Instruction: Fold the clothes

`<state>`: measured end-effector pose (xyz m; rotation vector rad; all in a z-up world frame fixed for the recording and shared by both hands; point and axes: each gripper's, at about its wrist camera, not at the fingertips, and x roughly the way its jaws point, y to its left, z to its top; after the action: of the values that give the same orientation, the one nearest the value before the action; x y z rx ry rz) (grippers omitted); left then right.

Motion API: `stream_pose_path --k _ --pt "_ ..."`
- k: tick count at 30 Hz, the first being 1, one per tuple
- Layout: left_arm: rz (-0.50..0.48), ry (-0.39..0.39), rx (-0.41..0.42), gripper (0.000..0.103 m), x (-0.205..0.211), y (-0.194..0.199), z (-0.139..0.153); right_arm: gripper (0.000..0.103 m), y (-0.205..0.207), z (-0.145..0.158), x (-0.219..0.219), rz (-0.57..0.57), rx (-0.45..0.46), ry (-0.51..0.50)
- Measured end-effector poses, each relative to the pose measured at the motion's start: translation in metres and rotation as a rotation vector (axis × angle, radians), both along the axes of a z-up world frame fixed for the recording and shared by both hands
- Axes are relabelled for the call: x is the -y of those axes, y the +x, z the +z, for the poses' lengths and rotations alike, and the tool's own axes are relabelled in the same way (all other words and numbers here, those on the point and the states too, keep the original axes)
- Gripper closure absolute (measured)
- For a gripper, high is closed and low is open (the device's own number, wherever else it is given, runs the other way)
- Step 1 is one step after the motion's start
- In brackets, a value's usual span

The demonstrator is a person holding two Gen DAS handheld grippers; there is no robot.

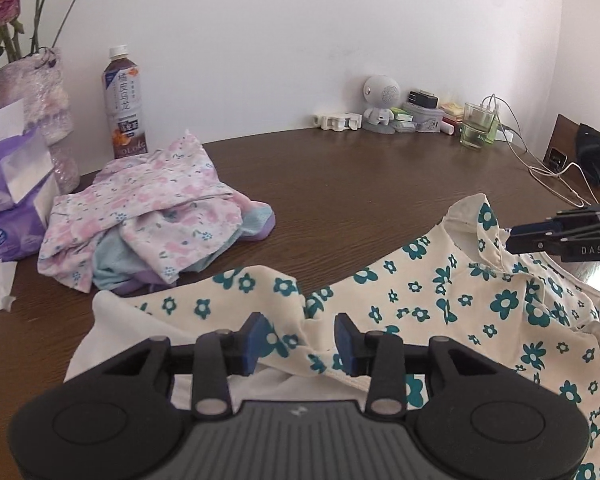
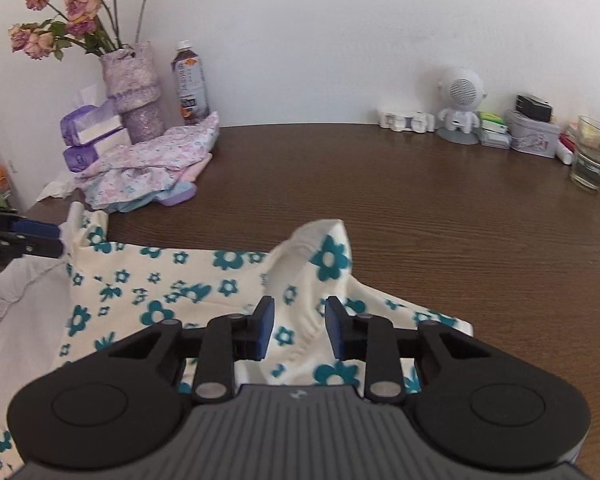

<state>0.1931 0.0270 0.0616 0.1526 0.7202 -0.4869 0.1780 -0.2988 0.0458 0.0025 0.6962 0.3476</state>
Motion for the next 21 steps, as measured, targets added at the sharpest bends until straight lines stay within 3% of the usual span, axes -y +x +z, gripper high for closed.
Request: stream_pose_path --k 4,10,11,12,13,21 --pt "0.041 -0.026 0.009 0.066 -0.001 0.012 -0.017 0.074 0.027 -0.003 -0.024 0.043 -0.077 0.017" --pt "0.086 -0.071 -0.006 0.071 -0.012 0.022 -0.037 0.074 0.062 -0.025 -0.036 -0.015 -0.152 0.019" --pt "0.093 -0.082 -0.005 0.073 -0.015 0.023 -0.038 0.08 0.064 -0.027 -0.038 -0.011 -0.158 0.019" --pt "0.102 -0.093 -0.004 0.073 -0.017 0.023 -0.039 0.086 0.066 -0.029 -0.039 0.002 -0.158 0.014" --pt "0.111 -0.104 -0.003 0.073 -0.02 0.023 -0.039 0.099 0.068 -0.031 -0.041 0.016 -0.158 0.009" --pt "0.126 -0.141 0.012 0.071 -0.027 0.022 -0.042 0.094 0.047 -0.012 -0.022 -0.017 -0.075 0.053"
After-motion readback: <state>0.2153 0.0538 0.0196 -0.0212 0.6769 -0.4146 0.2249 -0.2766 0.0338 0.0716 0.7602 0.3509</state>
